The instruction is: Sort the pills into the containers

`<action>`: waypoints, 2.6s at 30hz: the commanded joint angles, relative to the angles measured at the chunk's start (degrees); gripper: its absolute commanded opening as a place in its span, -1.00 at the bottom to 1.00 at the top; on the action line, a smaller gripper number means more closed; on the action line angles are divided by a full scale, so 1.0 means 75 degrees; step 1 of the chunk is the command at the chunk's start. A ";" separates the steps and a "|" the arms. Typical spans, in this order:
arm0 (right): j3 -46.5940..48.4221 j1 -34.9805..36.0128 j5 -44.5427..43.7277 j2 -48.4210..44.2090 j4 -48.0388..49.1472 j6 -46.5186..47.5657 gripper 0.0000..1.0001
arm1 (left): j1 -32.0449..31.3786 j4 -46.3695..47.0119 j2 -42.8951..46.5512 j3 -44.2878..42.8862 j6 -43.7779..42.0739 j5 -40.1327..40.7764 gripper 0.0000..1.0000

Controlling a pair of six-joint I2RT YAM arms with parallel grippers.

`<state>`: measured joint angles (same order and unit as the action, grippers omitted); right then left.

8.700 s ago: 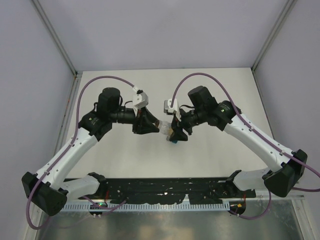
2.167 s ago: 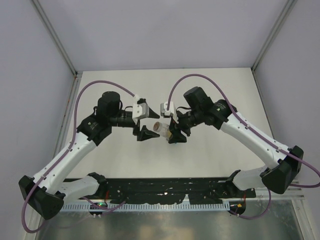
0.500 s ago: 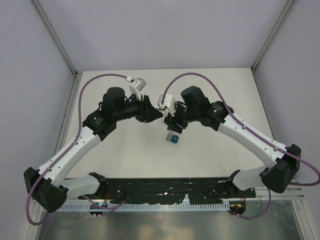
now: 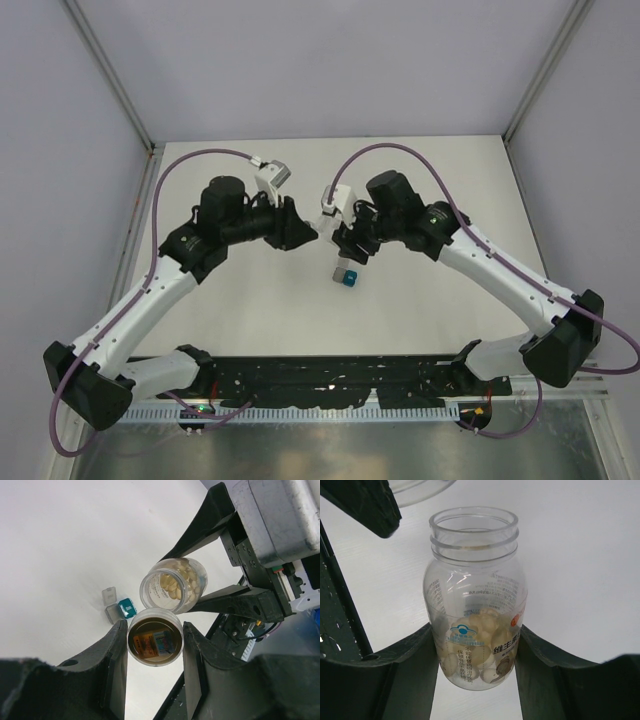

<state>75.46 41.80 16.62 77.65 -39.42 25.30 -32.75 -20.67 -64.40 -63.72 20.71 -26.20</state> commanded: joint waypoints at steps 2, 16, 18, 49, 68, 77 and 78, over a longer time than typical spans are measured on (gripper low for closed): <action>-0.0135 -0.0101 0.0057 -0.0404 0.0287 0.0002 -0.89 | 0.0300 -0.0127 0.0032 -0.0012 -0.0827 0.0023 -1.00; -0.0850 -0.0359 0.0139 -0.1223 0.0474 0.0236 -0.88 | 0.1308 -0.0221 -0.1279 0.0364 -0.2069 0.1698 -0.67; -0.0967 -0.0394 0.0151 -0.1306 0.0486 0.0236 -0.88 | 0.1320 -0.0198 -0.1619 0.0375 -0.2105 0.1933 -0.63; -0.2022 -0.0816 0.0455 -0.1998 0.0791 0.0201 -0.88 | 0.1590 -0.1076 -0.5218 -0.0304 -0.1308 0.2860 -0.14; -0.2303 -0.1050 0.0608 -0.2091 0.0826 0.0236 -0.87 | 0.1590 -0.1018 -0.4797 -0.0234 -0.1343 0.2802 0.26; -0.2737 -0.1273 0.0935 -0.2079 0.1084 0.0260 -0.83 | 0.1590 -0.0714 -0.3356 -0.0012 -0.1519 0.1924 0.43; -0.2772 -0.1284 0.0971 -0.2091 0.1142 0.0271 -0.82 | 0.1590 -0.0563 -0.3134 0.0093 -0.1542 0.1679 0.46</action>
<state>55.18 32.73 21.34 63.48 -35.07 27.05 -21.19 -28.05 -95.31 -64.49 10.11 -7.97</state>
